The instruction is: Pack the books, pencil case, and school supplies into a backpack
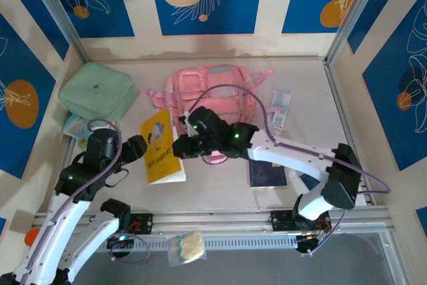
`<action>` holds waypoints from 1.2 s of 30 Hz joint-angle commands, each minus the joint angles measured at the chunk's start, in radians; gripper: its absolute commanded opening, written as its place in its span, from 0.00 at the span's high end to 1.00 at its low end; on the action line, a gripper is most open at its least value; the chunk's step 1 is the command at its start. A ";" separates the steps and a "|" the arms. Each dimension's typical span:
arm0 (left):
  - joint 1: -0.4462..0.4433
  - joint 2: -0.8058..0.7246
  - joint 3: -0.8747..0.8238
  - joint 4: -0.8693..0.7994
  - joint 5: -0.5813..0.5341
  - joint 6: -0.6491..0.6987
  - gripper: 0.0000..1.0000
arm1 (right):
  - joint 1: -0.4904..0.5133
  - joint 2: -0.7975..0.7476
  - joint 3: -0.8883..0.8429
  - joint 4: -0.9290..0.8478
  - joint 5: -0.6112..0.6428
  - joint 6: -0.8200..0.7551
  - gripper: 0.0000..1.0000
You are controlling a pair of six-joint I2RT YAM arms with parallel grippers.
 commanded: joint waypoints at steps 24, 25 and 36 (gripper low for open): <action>-0.140 0.331 -0.122 0.947 0.599 -0.184 0.41 | -0.585 -0.263 -0.101 0.144 -0.655 -0.092 1.00; -0.149 0.341 -0.117 0.956 0.594 -0.183 0.41 | -0.593 -0.264 -0.105 0.152 -0.664 -0.087 1.00; -0.225 0.389 -0.072 1.052 0.562 -0.219 0.51 | -0.643 -0.261 -0.156 0.172 -0.702 -0.097 1.00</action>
